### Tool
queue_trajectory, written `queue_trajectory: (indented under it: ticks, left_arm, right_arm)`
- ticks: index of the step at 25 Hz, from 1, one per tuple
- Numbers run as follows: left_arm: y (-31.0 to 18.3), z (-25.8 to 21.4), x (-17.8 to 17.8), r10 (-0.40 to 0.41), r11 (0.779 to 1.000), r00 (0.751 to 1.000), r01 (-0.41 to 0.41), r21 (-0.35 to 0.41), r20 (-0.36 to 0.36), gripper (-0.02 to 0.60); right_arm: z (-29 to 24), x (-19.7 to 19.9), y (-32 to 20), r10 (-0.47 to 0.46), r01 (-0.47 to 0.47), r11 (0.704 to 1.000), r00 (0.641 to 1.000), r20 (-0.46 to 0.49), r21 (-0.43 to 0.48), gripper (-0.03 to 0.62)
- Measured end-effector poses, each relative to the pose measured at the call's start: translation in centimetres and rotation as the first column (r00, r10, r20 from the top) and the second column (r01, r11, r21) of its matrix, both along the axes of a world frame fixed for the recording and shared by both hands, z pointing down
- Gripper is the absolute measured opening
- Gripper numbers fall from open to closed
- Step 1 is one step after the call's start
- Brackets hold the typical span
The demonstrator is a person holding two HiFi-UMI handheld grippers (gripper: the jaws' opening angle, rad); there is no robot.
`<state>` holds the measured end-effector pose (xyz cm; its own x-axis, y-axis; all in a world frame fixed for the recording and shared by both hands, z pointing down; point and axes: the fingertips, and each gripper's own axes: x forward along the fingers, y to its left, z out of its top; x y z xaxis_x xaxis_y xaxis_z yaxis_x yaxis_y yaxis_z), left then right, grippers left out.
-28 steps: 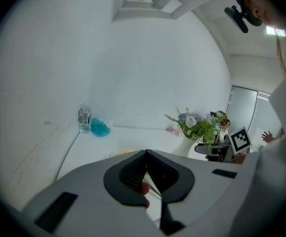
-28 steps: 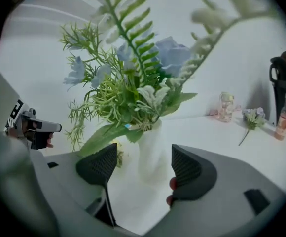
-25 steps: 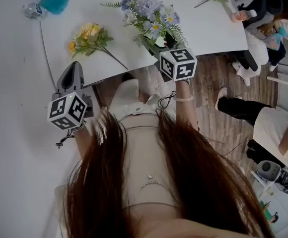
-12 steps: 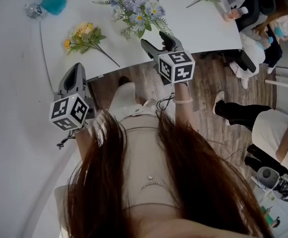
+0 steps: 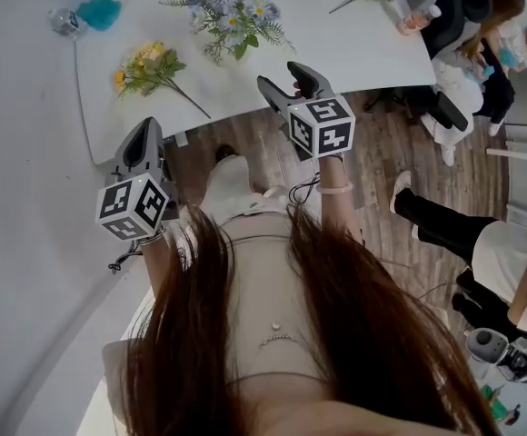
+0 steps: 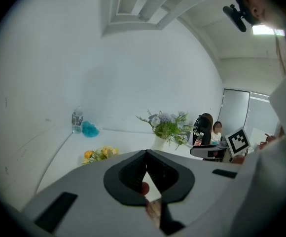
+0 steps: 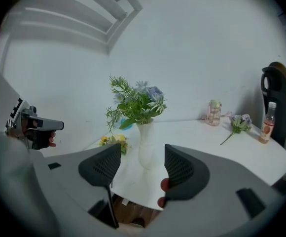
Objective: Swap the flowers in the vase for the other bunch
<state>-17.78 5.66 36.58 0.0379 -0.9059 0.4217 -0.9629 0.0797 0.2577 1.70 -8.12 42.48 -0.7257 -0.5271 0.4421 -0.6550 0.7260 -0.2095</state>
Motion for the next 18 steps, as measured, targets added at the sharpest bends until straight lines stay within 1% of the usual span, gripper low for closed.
queue_trajectory:
  ticks: [3, 8, 11, 12, 14, 18]
  left_arm:
    - [0.5, -0.4, 1.1, 0.005, 1.0, 1.0, -0.005, 0.012, 0.003, 0.003]
    - [1.3, -1.1, 3.0, 0.014, 1.0, 1.0, -0.015, 0.024, 0.01, 0.003]
    - [1.8, -1.5, 4.3, 0.027, 0.999, 0.999, -0.028, 0.035, 0.017, 0.003]
    - [2.0, -1.6, 4.8, 0.031, 0.999, 0.999, -0.032, 0.038, 0.02, 0.003]
    - [2.5, -1.7, 5.8, 0.038, 0.998, 0.999, -0.039, 0.042, 0.022, 0.003]
    - [3.4, -2.2, 7.6, 0.046, 0.998, 0.999, -0.047, 0.046, 0.024, 0.003]
  right_arm:
    - [-1.0, 0.8, 0.5, 0.003, -0.003, 1.0, 1.0, 0.013, 0.025, 0.266]
    - [-2.3, 2.1, 1.7, -0.003, 0.001, 0.998, 0.999, 0.032, 0.056, 0.232]
    - [-3.1, 3.0, 2.5, 0.004, -0.008, 0.997, 0.999, 0.049, 0.078, 0.201]
    - [-3.4, 3.3, 2.7, 0.009, -0.014, 0.996, 0.998, 0.055, 0.088, 0.163]
    - [-3.8, 4.1, 3.3, 0.016, -0.023, 0.994, 0.998, 0.061, 0.104, 0.138]
    - [-4.5, 5.5, 4.3, 0.023, -0.032, 0.993, 0.997, 0.076, 0.117, 0.112]
